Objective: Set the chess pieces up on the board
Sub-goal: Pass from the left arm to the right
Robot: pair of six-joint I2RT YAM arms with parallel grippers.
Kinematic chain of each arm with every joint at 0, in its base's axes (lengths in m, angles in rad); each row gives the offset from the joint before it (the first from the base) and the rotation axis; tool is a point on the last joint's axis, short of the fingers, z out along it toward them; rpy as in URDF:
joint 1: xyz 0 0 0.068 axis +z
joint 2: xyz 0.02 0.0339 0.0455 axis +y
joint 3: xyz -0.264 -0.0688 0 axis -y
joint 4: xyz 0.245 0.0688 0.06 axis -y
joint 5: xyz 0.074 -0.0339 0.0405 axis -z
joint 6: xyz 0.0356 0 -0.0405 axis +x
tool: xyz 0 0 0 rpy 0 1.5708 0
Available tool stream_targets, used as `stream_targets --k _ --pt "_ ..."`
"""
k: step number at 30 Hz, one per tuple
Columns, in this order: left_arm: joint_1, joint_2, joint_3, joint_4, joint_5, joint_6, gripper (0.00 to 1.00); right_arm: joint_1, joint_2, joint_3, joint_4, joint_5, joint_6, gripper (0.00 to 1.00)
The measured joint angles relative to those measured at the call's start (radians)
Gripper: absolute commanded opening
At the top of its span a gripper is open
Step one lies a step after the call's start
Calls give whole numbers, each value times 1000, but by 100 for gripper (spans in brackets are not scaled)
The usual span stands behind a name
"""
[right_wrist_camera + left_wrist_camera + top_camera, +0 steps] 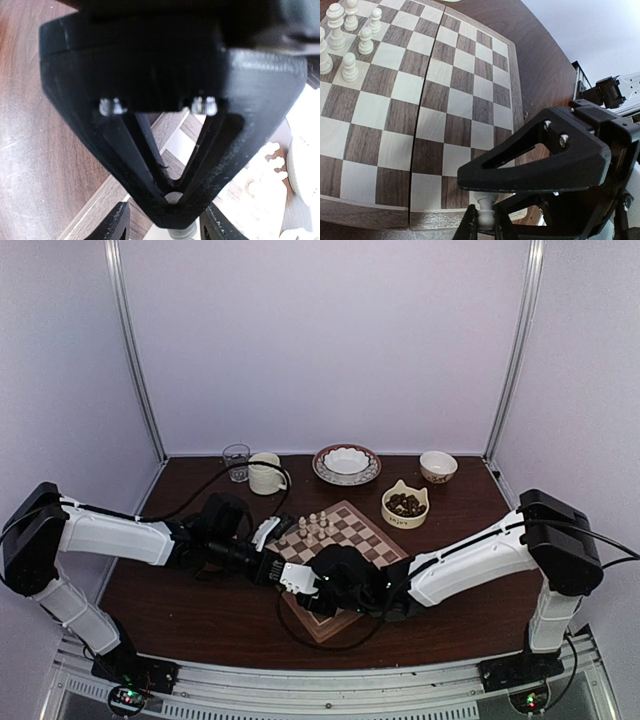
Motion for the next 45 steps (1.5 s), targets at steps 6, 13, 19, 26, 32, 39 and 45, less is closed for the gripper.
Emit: stream_targets --k 6,13,19,26,32,39,45 --pt "6 0 -2 32 45 -11 2 -5 -19 -37 23 -7 0 47" --pt "7 0 -2 46 79 -12 2 -8 -19 -39 24 -5 -3 44" --pt "7 0 -2 46 89 -12 2 -8 -19 -39 30 2 -3 41" --pt "7 16 -2 44 90 -11 2 -8 -29 -43 31 3 -3 46" --pt "7 30 -2 37 90 -11 2 -8 -43 -46 30 2 -3 37" --pt "11 33 9 37 89 -11 6 -8 -43 -46 23 -2 -2 17" --pt "11 34 10 37 87 -11 19 -8 -43 -46 18 -3 -6 13"
